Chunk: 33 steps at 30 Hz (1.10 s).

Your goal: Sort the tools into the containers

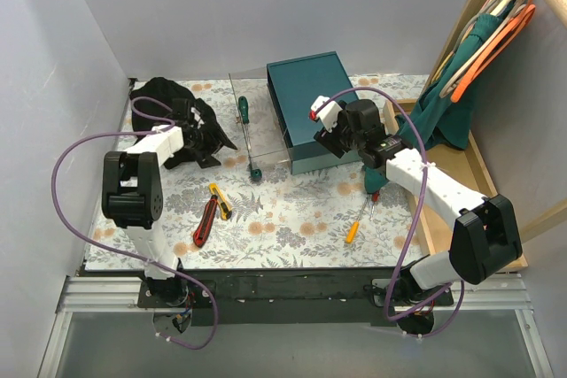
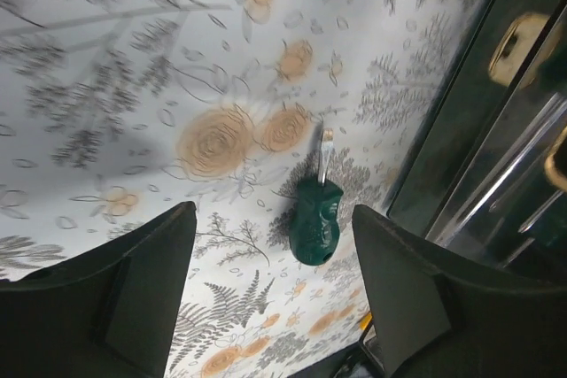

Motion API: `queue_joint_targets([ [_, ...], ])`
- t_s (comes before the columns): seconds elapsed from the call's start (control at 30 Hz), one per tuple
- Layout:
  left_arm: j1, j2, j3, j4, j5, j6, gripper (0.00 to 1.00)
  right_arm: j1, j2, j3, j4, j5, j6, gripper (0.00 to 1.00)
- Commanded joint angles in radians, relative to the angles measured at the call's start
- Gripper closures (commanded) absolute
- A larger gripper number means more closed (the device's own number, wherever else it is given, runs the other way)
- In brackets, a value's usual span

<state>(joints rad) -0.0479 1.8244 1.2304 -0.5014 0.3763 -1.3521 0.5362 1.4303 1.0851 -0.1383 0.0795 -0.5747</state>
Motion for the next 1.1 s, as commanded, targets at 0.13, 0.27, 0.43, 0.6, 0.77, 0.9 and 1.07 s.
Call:
queue_joint_targets([
  [0.13, -0.153, 0.061, 0.080, -0.052, 0.073, 0.091, 0.29, -0.015, -0.002, 0.044, 0.039, 0.028, 0.024, 0.25],
  [0.27, -0.162, 0.084, 0.058, -0.065, 0.078, 0.079, 0.30, -0.013, -0.004, 0.042, 0.040, 0.020, 0.035, 0.25],
  [0.43, -0.162, 0.101, 0.026, -0.100, 0.044, 0.073, 0.30, -0.015, -0.010, 0.038, 0.046, 0.014, 0.058, 0.25],
  [0.6, -0.162, 0.104, 0.017, -0.210, -0.129, 0.079, 0.32, -0.016, -0.004, 0.038, 0.051, 0.002, 0.073, 0.24],
  [0.77, -0.133, 0.096, -0.005, -0.223, -0.188, 0.070, 0.33, -0.016, 0.001, 0.058, 0.054, 0.006, 0.073, 0.24],
  [0.9, -0.107, 0.093, -0.009, -0.233, -0.220, 0.062, 0.35, -0.016, -0.001, 0.064, 0.051, 0.011, 0.070, 0.24],
  [1.07, -0.092, 0.084, -0.019, -0.227, -0.224, 0.067, 0.36, -0.018, -0.007, 0.053, 0.054, 0.014, 0.068, 0.24],
])
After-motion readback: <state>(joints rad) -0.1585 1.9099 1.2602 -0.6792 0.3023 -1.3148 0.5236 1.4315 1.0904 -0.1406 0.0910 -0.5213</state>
